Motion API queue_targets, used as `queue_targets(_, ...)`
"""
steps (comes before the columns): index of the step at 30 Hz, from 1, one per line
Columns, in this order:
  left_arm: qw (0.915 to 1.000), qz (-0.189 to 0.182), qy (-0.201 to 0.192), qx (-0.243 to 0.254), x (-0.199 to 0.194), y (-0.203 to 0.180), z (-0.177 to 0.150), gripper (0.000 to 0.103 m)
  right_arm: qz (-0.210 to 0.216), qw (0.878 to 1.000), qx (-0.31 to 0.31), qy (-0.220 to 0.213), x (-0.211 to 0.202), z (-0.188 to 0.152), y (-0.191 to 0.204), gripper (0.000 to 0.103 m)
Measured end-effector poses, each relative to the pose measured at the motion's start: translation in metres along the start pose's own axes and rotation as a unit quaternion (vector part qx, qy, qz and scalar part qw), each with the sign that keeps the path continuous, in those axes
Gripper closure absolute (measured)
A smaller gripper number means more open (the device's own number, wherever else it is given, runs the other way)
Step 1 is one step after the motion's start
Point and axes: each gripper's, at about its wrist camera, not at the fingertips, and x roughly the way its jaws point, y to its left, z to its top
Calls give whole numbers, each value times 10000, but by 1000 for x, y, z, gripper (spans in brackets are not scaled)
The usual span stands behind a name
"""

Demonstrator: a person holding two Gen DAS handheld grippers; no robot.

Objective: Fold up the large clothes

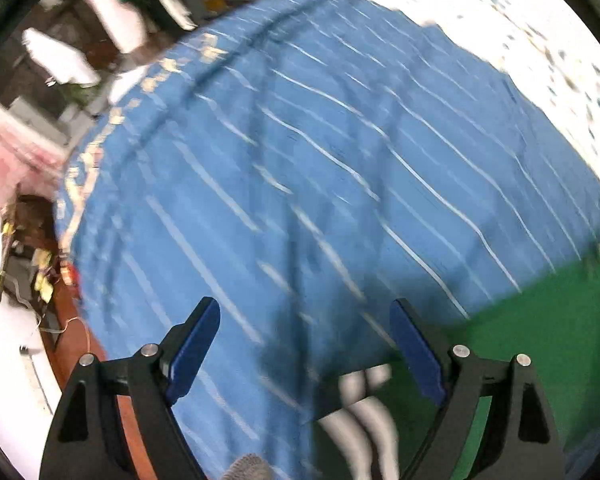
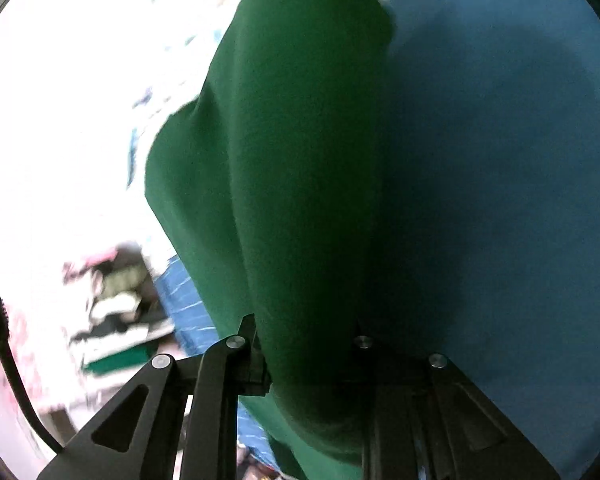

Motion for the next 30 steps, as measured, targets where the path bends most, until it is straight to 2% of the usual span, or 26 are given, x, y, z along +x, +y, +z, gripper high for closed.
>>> queue_targets(3, 9988, -131, 28, -463, -11, 33, -17, 16, -575, 9957, 698, -223, -61, -45, -64, 83)
queue_targets(5, 9969, -260, 195, -721, -14, 47, -41, 16, -783, 9920, 985, -130, -79, -61, -97, 81)
queue_targets(6, 9956, -319, 293, -828, -13, 52, -52, 16, -1052, 9896, 985, -13, -85, -65, -113, 75)
queue_targets(7, 9935, -465, 401, -962, -10, 53, -62, 16, -1185, 9882, 971, 66, -85, -67, -122, 67)
queue_targets(8, 9906, -613, 527, -1107, -4, 51, -73, 17, -1229, 9873, 963, 279, -85, -66, -135, 65)
queue_targets(10, 9845, -917, 719, -1308, 9, 44, -79, 17, -1276, 9860, 933, 531, -89, -59, -145, 48)
queue_targets(12, 9789, -1302, 777, -1369, 18, 28, -84, 17, -1365, 9859, 675, 698, -103, -48, -144, 48)
queue_targets(13, 9776, -1458, 805, -1287, 24, 18, -85, 17, -1413, 9857, 546, 743, -108, -46, -139, 47)
queue_targets(16, 9780, -1647, 854, -953, 42, -11, -78, 21, -1912, 9774, -487, 760, -131, -40, -113, 44)
queue_targets(18, 9835, -1573, 639, -624, 44, -28, -72, 51, -2361, 9587, -1419, 702, -140, -34, -87, 44)
queue_targets(19, 9850, -1590, 534, -411, 42, -36, -69, 88, -2470, 9518, -1709, 613, -145, -30, -76, 44)
queue_targets(20, 9887, -1407, 463, -207, 40, -42, -65, 93, -2495, 9470, -1951, 533, -145, -26, -62, 44)
queue_targets(21, 9908, -1318, 311, -40, 35, -47, -61, 96, -2459, 9445, -2128, 469, -142, -27, -48, 44)
queue_targets(23, 9915, -1294, 156, 26, 27, -50, -56, 97, -2387, 9367, -2555, 204, -136, -6, -13, 41)
queue_targets(24, 9911, -1328, 122, 17, 24, -49, -53, 97, -2320, 9326, -2764, 69, -136, 3, 0, 35)
queue_targets(25, 9911, -1327, 76, -2, 21, -49, -50, 98, -2256, 9259, -3030, -53, -131, 10, 20, 26)
queue_targets(26, 9914, -1307, 26, -21, 19, -48, -49, 98, -2269, 9158, -3312, -151, -116, 19, 46, 24)
queue_targets(27, 9912, -1321, -8, -30, 16, -48, -47, 98, -2292, 9036, -3613, -221, -104, 31, 60, 24)
queue_targets(29, 9913, -1313, -87, -50, 13, -48, -47, 98, -2392, 8893, -3893, -178, -77, 48, 89, 24)
queue_targets(30, 9911, -1325, -99, -45, 13, -47, -49, 98, -2396, 8871, -3944, -90, -63, 56, 95, 24)
